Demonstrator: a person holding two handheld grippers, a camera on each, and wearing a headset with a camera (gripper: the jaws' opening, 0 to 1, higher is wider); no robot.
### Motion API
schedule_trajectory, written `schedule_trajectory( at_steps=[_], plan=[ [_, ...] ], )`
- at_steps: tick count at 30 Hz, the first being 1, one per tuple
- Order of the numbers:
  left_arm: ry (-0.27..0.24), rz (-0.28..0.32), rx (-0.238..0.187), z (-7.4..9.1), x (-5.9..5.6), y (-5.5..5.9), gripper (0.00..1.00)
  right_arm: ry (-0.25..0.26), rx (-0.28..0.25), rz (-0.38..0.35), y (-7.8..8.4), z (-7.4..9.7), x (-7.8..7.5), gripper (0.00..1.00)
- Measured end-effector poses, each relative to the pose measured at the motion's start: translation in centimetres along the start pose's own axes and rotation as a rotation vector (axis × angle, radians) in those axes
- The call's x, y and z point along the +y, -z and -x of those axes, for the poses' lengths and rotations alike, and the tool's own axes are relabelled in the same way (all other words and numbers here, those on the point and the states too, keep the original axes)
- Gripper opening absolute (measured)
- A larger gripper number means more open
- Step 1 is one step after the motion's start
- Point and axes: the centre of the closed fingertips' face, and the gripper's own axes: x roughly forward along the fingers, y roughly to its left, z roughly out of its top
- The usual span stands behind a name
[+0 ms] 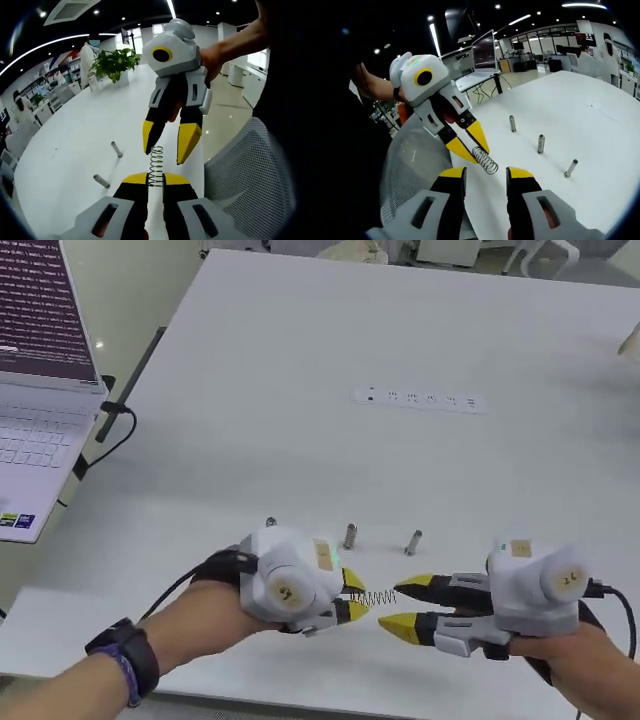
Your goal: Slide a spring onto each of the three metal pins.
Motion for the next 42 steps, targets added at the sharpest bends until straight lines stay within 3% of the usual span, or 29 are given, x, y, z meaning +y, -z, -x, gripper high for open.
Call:
schedule_trajectory(
  at_steps=[10,18,27,42],
  plan=[
    [0.016,-0.059,0.012,0.1,-0.7,-0.1,0.02,-0.048,-0.010,0.008,-0.4,-0.3,0.8,0.12],
    [0.019,-0.062,0.017,0.0,-0.9,0.0,0.02,-0.079,-0.013,0.008,-0.6,-0.1,1.3,0.08],
    [0.015,-0.052,0.009,-0.2,-1.0,-0.2,0.02,-0.069,0.000,0.016,-0.6,0.2,1.3,0.08],
    [0.025,-0.049,0.006,-1.3,-1.6,-0.3,0.03,-0.031,0.072,0.086,-0.2,0.9,1.3,0.08]
  ],
)
